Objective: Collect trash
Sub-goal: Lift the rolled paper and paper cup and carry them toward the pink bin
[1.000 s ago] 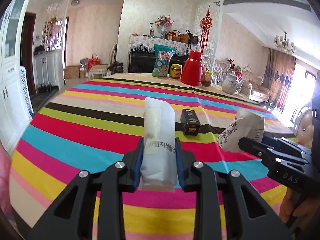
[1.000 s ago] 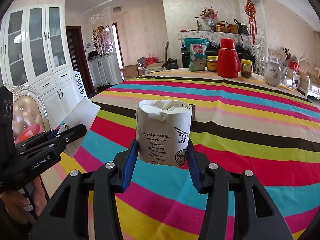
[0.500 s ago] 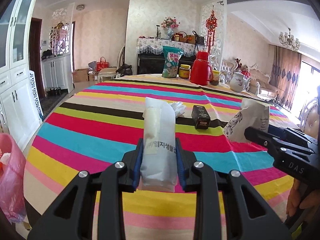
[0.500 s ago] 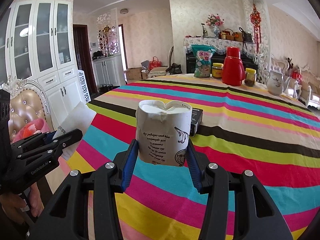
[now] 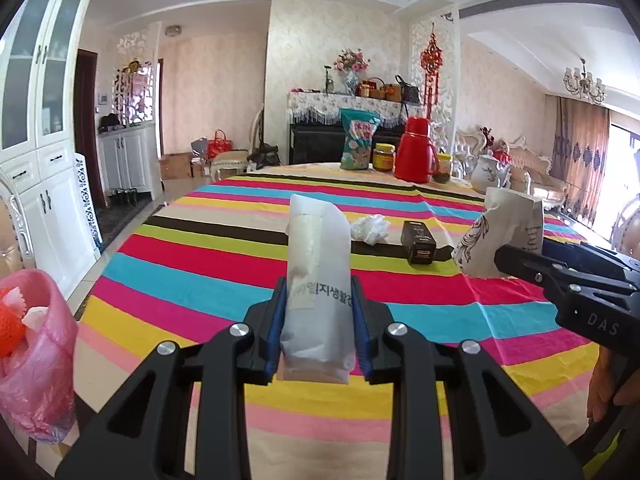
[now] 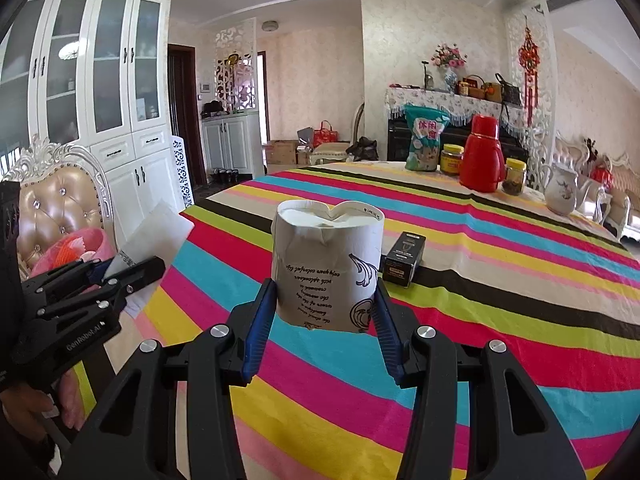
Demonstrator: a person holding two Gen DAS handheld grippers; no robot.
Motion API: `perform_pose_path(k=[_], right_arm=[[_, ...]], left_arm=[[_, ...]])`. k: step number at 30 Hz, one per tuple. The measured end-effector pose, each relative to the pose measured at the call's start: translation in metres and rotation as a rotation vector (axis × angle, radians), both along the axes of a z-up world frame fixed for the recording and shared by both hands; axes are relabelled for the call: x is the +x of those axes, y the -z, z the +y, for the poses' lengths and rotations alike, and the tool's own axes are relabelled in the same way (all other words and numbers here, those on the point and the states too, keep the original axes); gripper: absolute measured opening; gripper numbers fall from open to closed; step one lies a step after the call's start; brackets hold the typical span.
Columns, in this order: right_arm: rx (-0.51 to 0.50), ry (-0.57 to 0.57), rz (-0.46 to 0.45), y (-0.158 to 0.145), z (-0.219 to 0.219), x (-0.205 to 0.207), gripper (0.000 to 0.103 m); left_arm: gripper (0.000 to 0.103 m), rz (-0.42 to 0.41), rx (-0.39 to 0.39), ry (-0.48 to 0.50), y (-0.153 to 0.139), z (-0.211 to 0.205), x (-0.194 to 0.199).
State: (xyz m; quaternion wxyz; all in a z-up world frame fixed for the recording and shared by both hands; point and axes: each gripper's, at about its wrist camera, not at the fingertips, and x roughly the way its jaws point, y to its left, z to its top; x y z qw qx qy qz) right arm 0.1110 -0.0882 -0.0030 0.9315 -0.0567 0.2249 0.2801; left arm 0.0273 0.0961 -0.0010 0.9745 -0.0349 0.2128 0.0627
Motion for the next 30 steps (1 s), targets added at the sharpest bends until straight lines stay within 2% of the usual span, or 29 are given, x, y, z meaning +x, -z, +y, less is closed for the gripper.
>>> perform_pose_path(k=[17,30], right_arm=[[-0.048,-0.138,-0.014,0.003,0.064,-0.013,0.047],[-0.057,-0.263,-0.024,-0.001,0.143,-0.016,0.047]], left_arm=[[0.029,-0.036,-0.026,-0.031,-0.002,0.025,-0.026],[0.029,-0.055,-0.010,-0.162,-0.005,0.086,-0.061]])
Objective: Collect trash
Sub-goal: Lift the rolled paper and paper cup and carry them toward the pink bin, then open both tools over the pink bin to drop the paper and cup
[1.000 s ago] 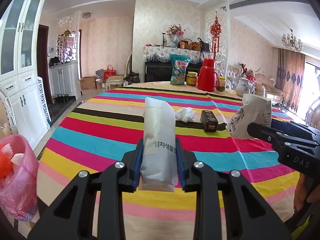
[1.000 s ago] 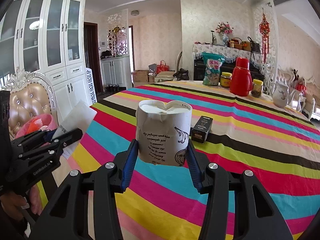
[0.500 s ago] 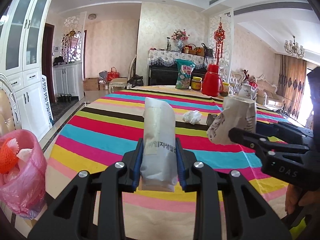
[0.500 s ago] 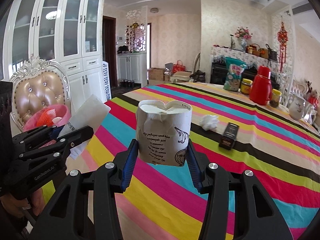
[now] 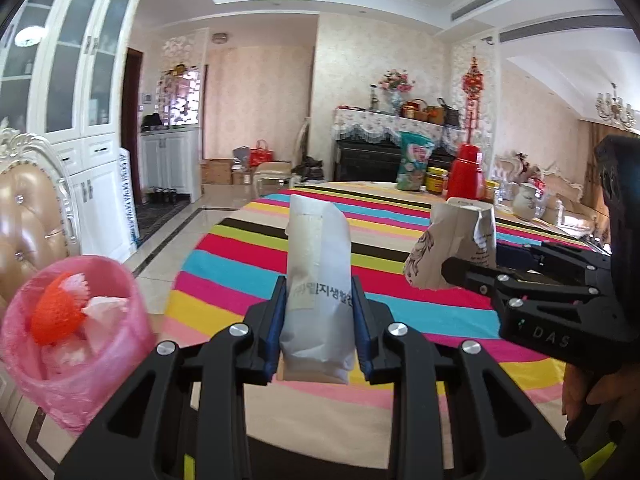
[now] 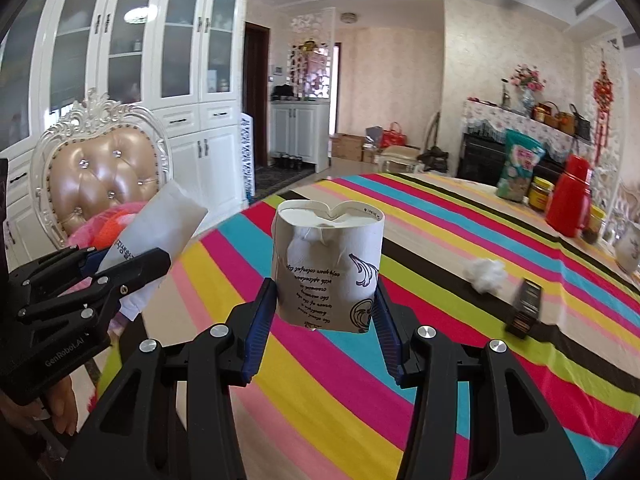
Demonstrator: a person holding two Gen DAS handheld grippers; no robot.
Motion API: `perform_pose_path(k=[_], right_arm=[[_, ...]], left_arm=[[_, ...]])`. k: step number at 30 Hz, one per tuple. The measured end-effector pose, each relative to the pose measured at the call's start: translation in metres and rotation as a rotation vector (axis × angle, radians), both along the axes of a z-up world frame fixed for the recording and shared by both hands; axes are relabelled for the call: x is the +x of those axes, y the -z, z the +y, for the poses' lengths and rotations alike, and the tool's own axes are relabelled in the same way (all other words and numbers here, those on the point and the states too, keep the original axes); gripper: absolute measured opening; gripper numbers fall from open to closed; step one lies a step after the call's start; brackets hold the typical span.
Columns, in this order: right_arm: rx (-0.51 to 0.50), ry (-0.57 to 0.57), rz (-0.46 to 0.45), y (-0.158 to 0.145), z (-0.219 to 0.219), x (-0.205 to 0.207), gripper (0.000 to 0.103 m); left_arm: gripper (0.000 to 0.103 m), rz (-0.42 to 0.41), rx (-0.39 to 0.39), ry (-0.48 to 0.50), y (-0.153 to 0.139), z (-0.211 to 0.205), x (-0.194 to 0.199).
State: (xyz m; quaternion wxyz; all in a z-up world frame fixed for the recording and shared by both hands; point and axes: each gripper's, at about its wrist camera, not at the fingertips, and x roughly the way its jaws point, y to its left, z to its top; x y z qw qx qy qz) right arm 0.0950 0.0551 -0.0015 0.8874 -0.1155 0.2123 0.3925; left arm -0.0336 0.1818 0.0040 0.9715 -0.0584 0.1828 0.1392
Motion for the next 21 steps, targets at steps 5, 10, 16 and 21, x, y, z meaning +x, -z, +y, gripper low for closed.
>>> perform_pose_path(k=[5,10,16,21], right_arm=[[0.013,-0.089,-0.009,-0.004,0.039,-0.012,0.047],[0.023,-0.167,0.005,-0.004,0.078,-0.023,0.047],[0.027,-0.292,0.042,0.001,0.127,-0.041,0.047],[0.016,-0.385,0.064,0.005,0.169,-0.056,0.047]], left_arm=[[0.029,0.008,-0.003,-0.079,0.001,0.035,-0.021],[0.029,-0.003,-0.003,-0.165,-0.003,0.070,-0.048],[0.029,-0.001,-0.002,-0.288,-0.002,0.120,-0.083],[0.029,0.001,-0.016,-0.388,-0.001,0.162,-0.109]])
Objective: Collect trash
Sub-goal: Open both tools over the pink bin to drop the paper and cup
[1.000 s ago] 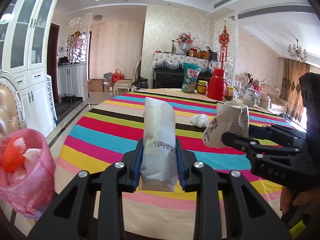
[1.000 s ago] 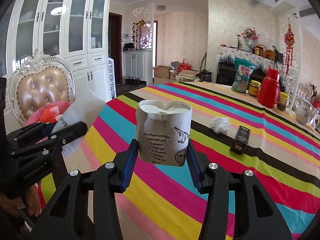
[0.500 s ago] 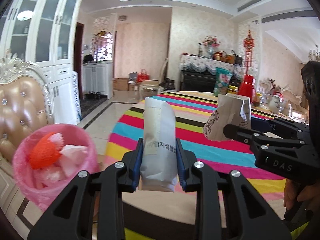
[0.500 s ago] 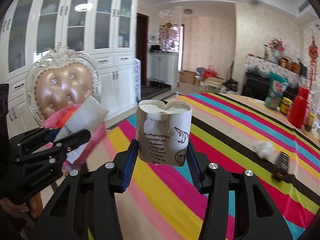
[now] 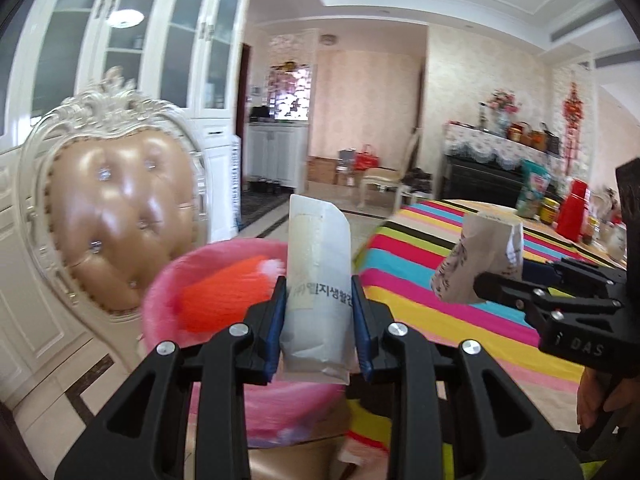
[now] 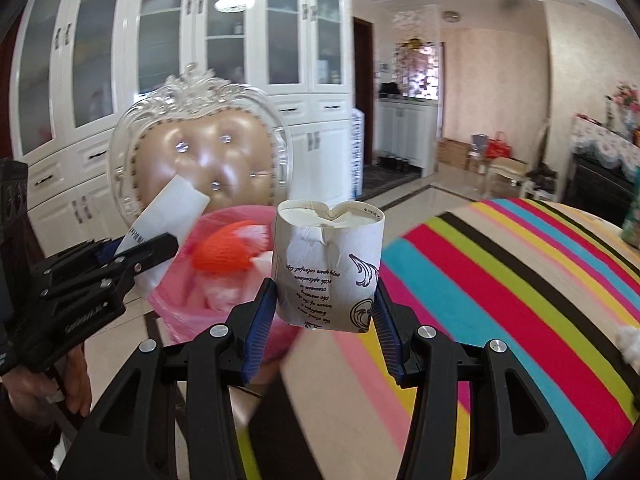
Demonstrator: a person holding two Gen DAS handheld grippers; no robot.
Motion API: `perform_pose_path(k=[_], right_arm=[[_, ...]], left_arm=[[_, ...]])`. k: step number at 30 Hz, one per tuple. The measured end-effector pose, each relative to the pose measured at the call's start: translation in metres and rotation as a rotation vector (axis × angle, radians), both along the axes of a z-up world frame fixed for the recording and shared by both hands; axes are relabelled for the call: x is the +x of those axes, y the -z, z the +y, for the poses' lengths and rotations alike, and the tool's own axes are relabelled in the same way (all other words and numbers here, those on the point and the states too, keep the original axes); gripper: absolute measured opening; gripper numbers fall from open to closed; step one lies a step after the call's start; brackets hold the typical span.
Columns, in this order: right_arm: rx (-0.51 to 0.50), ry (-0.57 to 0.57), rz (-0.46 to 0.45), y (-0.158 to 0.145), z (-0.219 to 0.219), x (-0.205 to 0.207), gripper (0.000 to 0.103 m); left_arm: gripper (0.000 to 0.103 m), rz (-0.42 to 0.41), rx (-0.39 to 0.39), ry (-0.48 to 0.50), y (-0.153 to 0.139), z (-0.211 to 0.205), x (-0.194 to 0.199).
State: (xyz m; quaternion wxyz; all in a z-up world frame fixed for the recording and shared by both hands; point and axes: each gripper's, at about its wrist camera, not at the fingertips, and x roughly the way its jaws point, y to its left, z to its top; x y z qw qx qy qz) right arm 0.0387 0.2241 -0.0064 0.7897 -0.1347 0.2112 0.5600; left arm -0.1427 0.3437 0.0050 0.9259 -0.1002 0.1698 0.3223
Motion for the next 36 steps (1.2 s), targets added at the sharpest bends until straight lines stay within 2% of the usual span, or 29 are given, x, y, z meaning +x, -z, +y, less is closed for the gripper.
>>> perform_pose_path(k=[7,15,18,19,20,21,22,26,31,33,36], right_arm=[[-0.011,-0.088,0.045,0.002,0.050,-0.005,0.047],[-0.055,-0.132,0.078,0.016,0.093,-0.001,0.047],[-0.062,-0.152,0.090,0.019,0.109,0.001,0.049],[-0.058,-0.156,0.096,0.019,0.113,0.002,0.049],[-0.052,-0.172,0.108,0.019,0.115,0.004,0.059],[-0.038,-0.199,0.124,0.019,0.118,0.006,0.081],[-0.016,-0.197,0.125,0.019,0.120,0.008,0.086],[-0.007,-0.192,0.156,0.018,0.118,0.014,0.085],[0.002,-0.172,0.134,0.012,0.093,0.015,0.085],[0.000,-0.154,0.120,0.009,0.077,0.016,0.085],[0.003,-0.119,0.104,0.004,0.050,0.020,0.085]], left_arm=[[0.030,0.002,-0.055,-0.075,0.007,0.060,-0.015],[0.031,-0.003,-0.098,-0.100,0.020,0.095,-0.007],[0.035,0.003,-0.115,-0.103,0.027,0.104,-0.004],[0.042,0.011,-0.120,-0.110,0.031,0.108,-0.003],[0.048,0.016,-0.121,-0.119,0.033,0.109,-0.003],[0.060,0.019,-0.122,-0.128,0.037,0.112,-0.004],[0.069,0.017,-0.123,-0.137,0.038,0.113,-0.005],[0.076,-0.002,-0.134,-0.182,0.043,0.116,-0.019],[0.097,-0.024,-0.113,-0.233,0.041,0.107,-0.035],[0.098,-0.032,-0.086,-0.248,0.036,0.097,-0.038],[0.098,-0.022,-0.052,-0.220,0.026,0.082,-0.034]])
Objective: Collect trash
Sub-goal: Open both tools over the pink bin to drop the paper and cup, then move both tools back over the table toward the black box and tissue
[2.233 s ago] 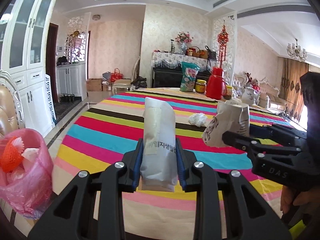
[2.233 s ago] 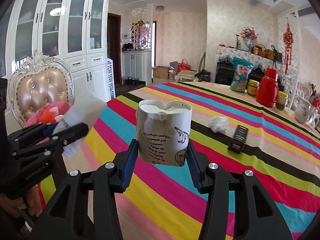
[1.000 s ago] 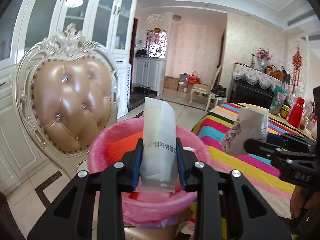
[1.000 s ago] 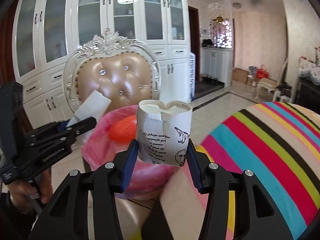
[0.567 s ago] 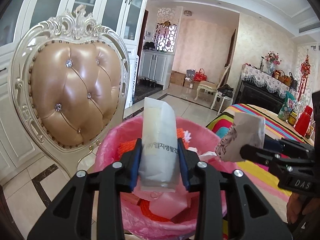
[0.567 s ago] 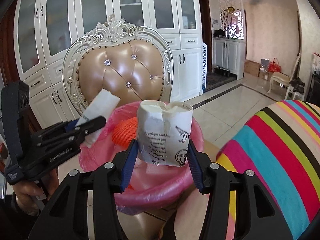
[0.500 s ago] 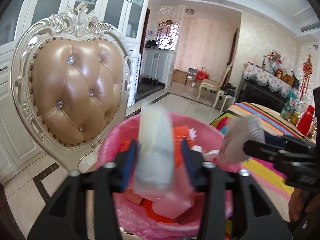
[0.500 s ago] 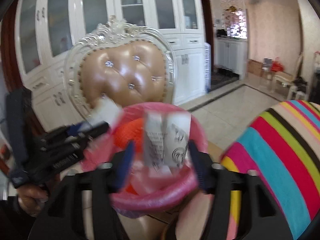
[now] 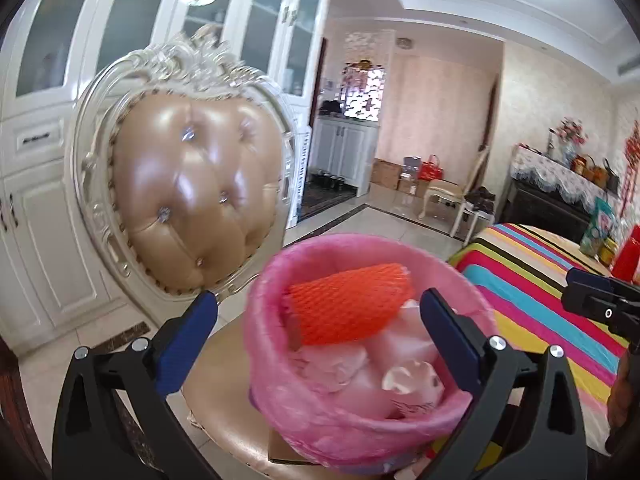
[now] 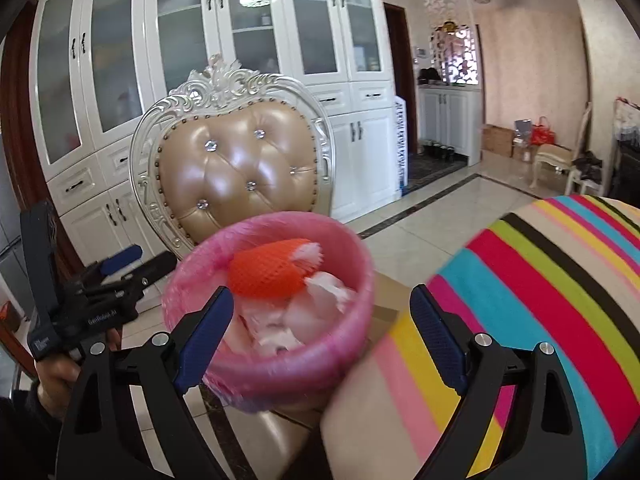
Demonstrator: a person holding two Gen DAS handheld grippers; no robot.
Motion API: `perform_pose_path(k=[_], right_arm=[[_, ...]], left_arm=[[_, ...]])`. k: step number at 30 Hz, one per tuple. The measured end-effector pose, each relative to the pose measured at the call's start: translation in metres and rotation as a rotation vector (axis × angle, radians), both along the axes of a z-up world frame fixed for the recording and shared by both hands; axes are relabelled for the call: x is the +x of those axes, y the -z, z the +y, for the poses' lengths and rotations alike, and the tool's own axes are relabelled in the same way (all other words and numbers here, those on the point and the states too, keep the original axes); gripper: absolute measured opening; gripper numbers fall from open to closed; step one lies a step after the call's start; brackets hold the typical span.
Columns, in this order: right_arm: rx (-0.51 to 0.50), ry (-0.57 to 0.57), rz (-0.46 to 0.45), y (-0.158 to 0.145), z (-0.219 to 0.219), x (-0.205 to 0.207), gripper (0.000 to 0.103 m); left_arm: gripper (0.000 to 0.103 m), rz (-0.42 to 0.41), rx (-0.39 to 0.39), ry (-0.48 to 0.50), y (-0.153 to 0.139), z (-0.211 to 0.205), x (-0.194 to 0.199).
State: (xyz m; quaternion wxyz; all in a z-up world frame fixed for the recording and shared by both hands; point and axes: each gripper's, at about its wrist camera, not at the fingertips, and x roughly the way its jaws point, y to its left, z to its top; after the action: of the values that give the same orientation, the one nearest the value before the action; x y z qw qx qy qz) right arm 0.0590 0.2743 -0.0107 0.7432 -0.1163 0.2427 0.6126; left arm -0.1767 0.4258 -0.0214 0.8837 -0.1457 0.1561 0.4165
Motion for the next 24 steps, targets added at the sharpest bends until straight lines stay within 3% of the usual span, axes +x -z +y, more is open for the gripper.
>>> perform_pose_path(k=[10,16,24], right_arm=[[0.035,0.175,-0.063,-0.014,-0.112,0.015,0.085],[0.026,0.305,-0.094,-0.015,-0.185,0.035,0.085],[-0.013,0.558,-0.080,-0.001,-0.286,0.086,0.085]], left_arm=[[0.098,0.048,0.113,0.172,-0.021,-0.085,0.046],[0.098,0.062,0.095,0.340,-0.031,-0.140,0.094],[0.098,0.070,0.068,0.580,-0.037,-0.233,0.188]])
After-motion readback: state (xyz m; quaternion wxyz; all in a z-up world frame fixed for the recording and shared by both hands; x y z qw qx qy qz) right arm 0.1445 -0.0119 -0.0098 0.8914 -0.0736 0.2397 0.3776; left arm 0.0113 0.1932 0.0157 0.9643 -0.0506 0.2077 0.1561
